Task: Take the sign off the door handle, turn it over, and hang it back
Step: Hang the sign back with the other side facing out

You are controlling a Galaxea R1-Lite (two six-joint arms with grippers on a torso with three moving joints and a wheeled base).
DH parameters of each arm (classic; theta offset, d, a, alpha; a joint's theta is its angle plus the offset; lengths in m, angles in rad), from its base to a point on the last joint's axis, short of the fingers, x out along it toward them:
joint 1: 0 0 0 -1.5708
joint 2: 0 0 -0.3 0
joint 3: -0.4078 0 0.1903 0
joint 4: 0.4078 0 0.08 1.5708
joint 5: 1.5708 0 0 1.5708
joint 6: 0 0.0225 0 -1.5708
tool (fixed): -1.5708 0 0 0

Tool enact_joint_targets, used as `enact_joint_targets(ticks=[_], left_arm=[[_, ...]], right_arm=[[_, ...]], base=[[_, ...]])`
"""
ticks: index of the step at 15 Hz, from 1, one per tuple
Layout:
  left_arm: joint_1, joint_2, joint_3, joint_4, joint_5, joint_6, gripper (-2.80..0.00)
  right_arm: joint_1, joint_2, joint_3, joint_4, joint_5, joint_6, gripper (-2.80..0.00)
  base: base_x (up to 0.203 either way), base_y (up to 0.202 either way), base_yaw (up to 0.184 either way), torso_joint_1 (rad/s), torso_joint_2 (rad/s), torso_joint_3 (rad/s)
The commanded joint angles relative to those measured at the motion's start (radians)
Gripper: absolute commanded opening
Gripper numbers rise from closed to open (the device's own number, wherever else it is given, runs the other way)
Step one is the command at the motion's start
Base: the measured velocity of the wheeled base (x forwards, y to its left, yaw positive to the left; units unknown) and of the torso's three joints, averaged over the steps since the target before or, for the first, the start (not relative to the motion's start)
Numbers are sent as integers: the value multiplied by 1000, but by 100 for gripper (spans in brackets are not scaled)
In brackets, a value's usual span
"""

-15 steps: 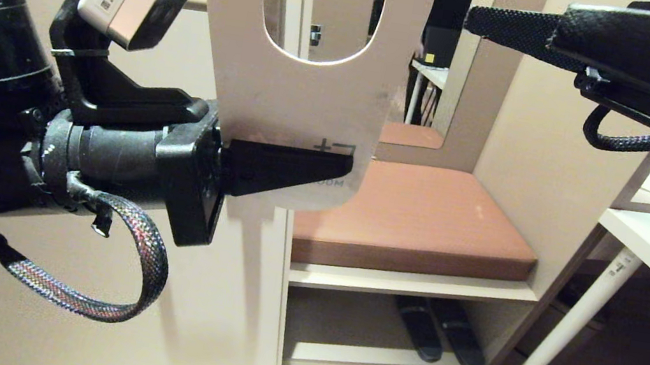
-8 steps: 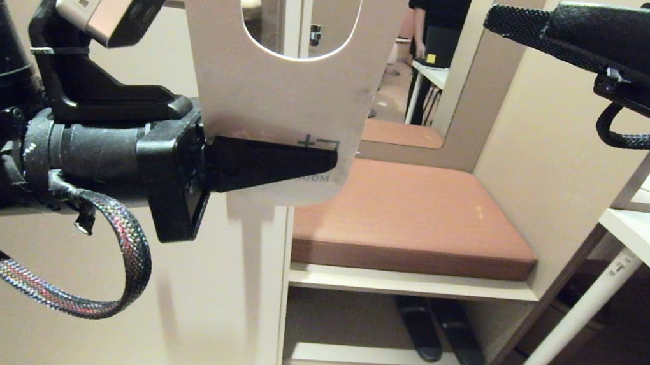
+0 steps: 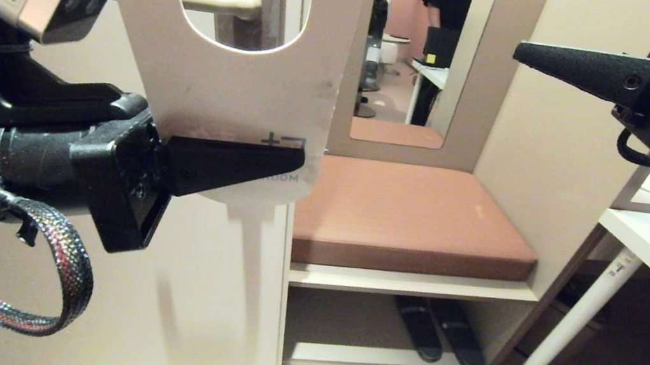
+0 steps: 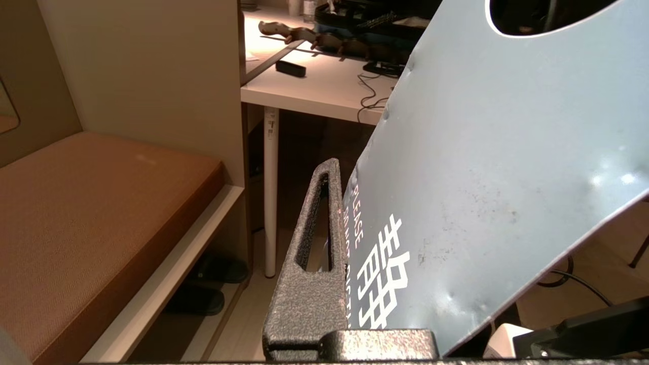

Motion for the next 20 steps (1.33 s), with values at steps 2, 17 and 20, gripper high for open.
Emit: enact_joint_targets(ticks=[2, 17, 20], left_arm=[[4, -54, 30, -3, -4, -5, -280], [24, -219, 150, 1, -4, -10, -280], [24, -246, 175, 1, -4, -10, -280]], right_arm=[[-99, -56, 159, -111, -89, -1, -280], [-288, -682, 837, -127, -766, -80, -280], [-363, -838, 937, -67, -749, -90, -280]], base=[[0, 0, 0, 0, 0, 0], [0, 0, 0, 0, 0, 0], [0, 0, 0, 0, 0, 0]])
